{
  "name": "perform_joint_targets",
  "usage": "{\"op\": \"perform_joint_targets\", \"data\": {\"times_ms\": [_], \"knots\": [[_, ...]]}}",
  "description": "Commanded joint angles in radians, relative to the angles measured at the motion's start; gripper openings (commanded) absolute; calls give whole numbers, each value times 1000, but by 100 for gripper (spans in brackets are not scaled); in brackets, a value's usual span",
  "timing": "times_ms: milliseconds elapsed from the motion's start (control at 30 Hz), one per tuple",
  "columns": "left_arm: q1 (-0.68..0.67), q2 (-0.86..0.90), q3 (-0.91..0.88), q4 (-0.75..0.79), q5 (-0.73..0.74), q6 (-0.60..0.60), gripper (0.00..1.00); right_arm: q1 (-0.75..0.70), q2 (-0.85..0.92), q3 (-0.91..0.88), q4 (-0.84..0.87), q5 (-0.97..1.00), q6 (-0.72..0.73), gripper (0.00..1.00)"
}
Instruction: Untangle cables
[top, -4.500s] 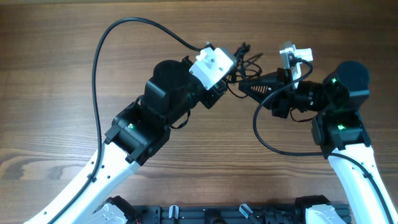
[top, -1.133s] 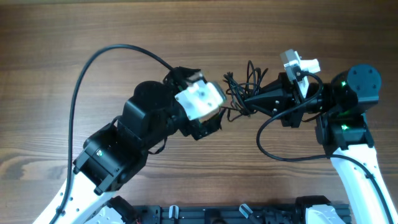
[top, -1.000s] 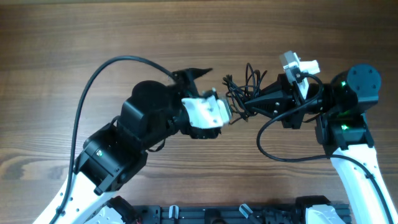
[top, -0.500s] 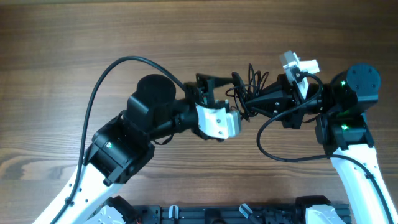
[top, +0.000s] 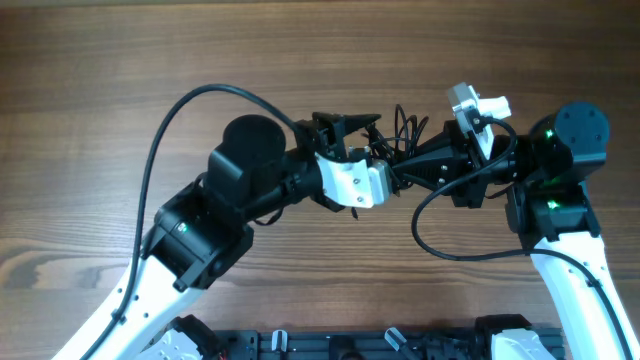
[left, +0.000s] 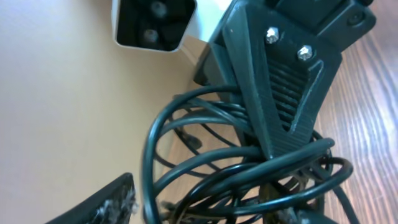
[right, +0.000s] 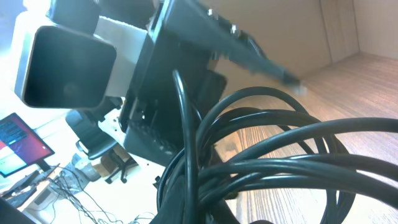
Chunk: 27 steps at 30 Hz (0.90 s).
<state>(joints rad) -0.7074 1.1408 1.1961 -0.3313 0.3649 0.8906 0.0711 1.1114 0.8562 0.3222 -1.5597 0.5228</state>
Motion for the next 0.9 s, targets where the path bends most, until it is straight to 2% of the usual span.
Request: {"op": "perform_joint_targets", "data": {"times_ms": [0,200,333,367,433,467,600,633,867], "knots": [[-1,31,6,3,39,1,49,5,-4,8,2,-64,5,4],[-1,32,6,3,26,0,6,5,-4,8,3,-64,4,4],[-1,32,6,3,-23,0,4,4,-4,8,3,-63,4,5],[-1,32,6,3,-40,0,4,4,-4,8,3,-64,4,8],[-1,32,6,3,-70,0,4,4,-4,8,4,-63,3,29],[-1,32,6,6,-92,0,4,4,-4,8,4,-63,3,48],[-1,30,6,7,-99,0,4,2,-4,8,6,-39,4,94],[-1,30,6,6,-108,0,4,0,-4,8,6,-27,5,100],[-1,29,6,16,-177,0,4,-56,-4,8,-4,80,110,100]]}}
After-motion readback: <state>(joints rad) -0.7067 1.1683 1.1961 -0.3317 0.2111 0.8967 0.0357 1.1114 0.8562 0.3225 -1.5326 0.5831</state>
